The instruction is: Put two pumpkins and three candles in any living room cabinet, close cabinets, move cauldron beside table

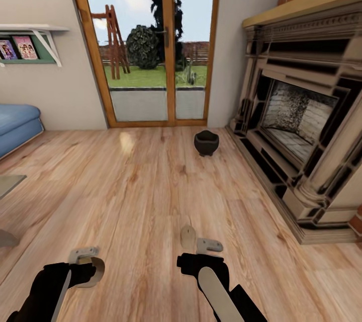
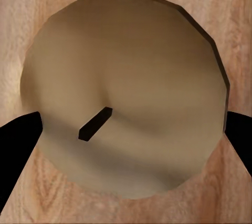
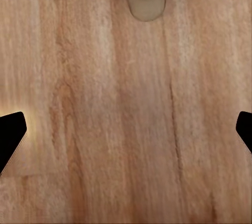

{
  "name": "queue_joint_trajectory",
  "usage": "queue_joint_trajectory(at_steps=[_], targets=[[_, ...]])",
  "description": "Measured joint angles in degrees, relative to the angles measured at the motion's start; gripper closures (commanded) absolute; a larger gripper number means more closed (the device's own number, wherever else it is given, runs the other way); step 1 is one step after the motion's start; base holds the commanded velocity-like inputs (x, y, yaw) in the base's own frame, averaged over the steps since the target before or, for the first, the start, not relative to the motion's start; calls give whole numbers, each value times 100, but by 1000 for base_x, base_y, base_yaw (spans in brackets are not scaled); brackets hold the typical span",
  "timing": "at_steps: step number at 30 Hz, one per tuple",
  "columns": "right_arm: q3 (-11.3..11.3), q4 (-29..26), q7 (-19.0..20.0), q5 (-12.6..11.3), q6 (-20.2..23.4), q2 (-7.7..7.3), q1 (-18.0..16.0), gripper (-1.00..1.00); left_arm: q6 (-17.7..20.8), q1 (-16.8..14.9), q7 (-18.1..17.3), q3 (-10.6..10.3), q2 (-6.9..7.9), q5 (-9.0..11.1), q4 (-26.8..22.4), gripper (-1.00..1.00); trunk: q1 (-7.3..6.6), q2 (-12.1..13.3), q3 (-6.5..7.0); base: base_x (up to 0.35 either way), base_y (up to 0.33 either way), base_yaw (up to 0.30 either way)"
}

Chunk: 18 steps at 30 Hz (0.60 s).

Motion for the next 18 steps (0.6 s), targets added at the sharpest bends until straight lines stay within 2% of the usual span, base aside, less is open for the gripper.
queue_joint_trajectory(at_steps=[18], targets=[[-11, 67, 18, -41, 19, 0, 7, -100, 0, 0, -1, -30, -7, -2, 0, 100, 0, 0, 0, 300, 0, 0]])
